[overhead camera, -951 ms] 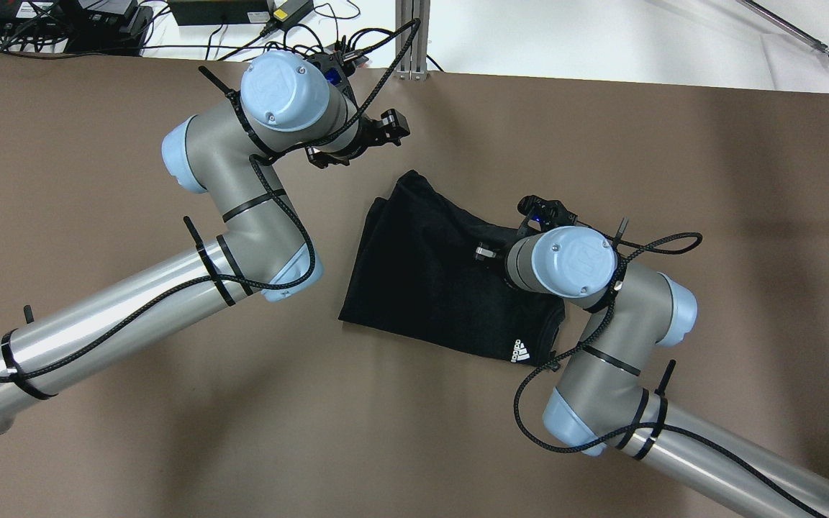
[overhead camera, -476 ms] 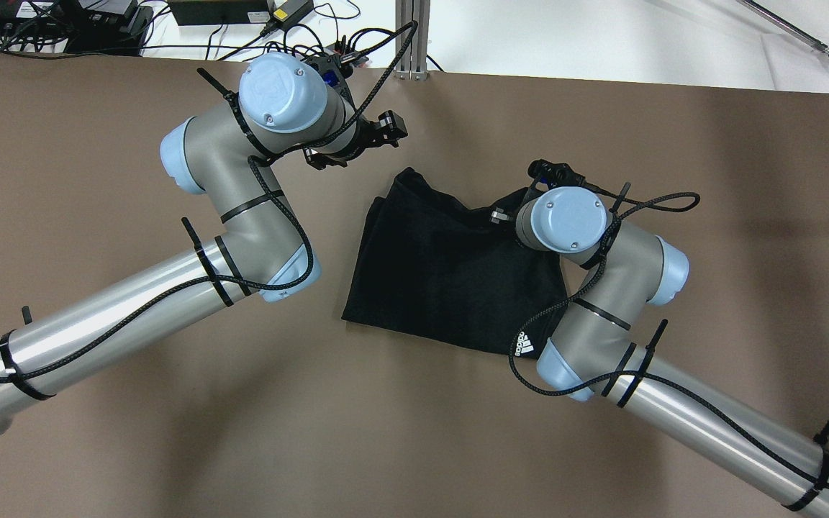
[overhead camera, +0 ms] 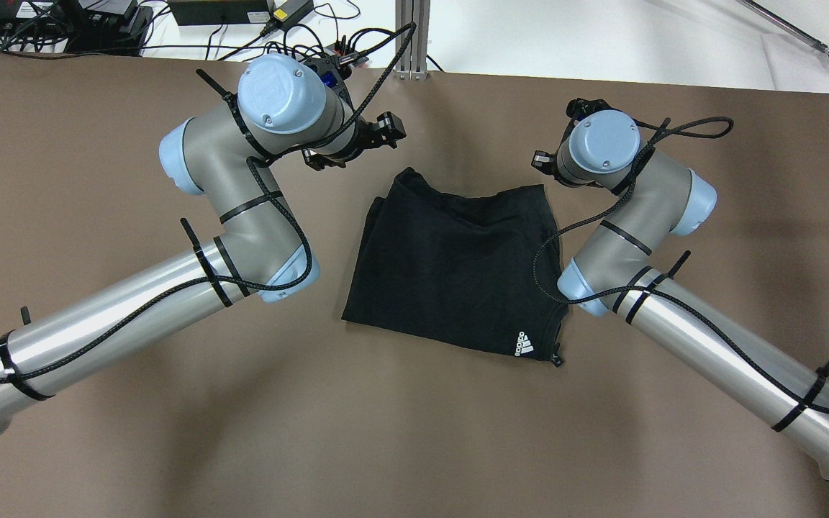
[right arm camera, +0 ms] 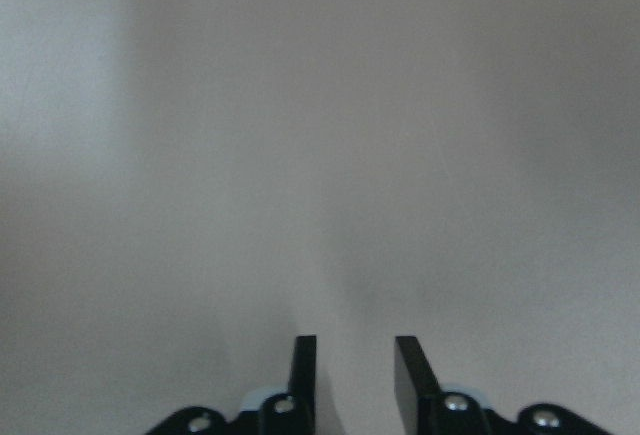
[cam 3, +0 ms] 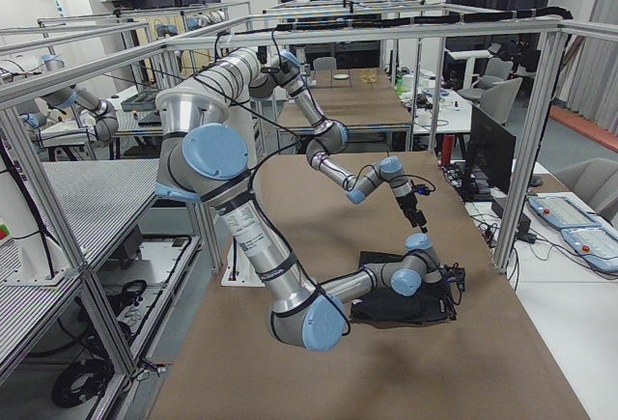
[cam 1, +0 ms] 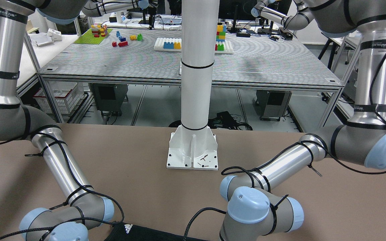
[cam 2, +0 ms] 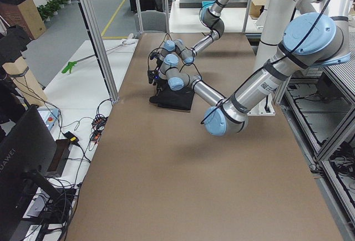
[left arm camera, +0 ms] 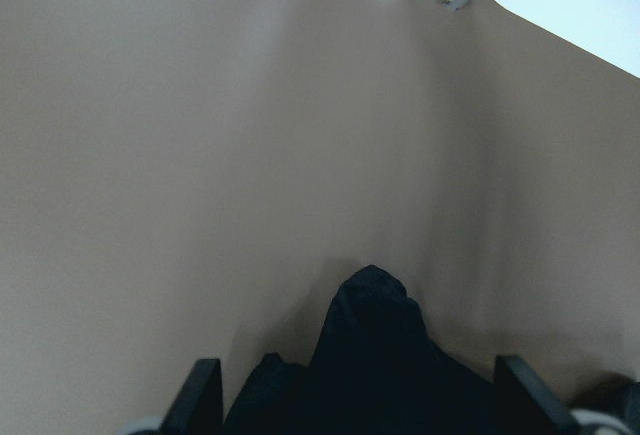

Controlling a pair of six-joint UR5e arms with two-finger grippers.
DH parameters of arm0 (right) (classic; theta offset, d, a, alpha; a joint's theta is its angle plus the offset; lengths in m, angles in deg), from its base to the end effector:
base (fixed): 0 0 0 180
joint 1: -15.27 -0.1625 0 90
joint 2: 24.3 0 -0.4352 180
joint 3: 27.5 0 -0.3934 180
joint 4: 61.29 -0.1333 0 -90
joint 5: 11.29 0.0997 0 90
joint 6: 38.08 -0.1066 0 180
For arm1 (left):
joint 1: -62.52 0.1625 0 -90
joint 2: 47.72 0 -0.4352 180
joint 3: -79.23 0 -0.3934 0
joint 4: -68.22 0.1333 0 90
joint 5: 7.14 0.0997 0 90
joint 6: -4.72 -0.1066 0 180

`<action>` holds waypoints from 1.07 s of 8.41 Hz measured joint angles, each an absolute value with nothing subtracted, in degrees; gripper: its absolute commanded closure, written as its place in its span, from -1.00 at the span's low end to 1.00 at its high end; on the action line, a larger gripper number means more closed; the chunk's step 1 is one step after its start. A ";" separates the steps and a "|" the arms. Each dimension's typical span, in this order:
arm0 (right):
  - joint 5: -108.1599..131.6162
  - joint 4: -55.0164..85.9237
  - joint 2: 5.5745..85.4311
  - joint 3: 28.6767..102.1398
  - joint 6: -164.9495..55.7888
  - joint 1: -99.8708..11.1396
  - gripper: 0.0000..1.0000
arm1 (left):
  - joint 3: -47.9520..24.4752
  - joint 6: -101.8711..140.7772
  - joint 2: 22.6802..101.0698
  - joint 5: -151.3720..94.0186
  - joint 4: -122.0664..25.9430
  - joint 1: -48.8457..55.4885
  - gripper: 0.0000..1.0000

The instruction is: Fold clothes

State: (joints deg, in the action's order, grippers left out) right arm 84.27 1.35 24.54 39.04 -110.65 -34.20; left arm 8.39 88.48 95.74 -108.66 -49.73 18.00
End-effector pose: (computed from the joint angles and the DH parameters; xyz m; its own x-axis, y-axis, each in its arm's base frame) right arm -0.4308 -0.6931 0.3749 0.6512 0.3029 0.6958 -0.5417 0.8276 0.1467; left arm 0.5015 -0.6503 0.1603 0.3910 -0.2351 -0.8899 0.5216 0.8532 0.0038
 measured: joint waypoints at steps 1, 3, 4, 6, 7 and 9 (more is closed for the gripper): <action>84.46 1.36 24.40 39.17 -108.59 -34.32 -0.88 | 8.39 88.48 95.73 -108.69 -49.73 17.98 -0.90; 85.40 1.54 24.82 40.30 -102.66 -34.80 -0.88 | 8.33 88.47 95.67 -108.78 -49.68 17.94 -0.91; 86.80 1.75 26.35 41.73 -99.00 -35.50 -0.88 | 8.17 88.34 95.20 -108.79 -49.59 17.76 -0.90; 88.37 1.90 33.54 46.13 -89.61 -37.21 -0.88 | 5.21 84.48 89.95 -108.62 -49.43 16.35 -0.90; 88.64 1.90 38.00 48.71 -84.28 -38.97 -0.88 | 2.26 79.30 84.81 -108.64 -49.31 14.46 -0.90; 88.59 2.11 48.06 55.33 -71.43 -45.03 -0.88 | -2.59 65.23 73.77 -108.92 -48.94 7.92 -0.90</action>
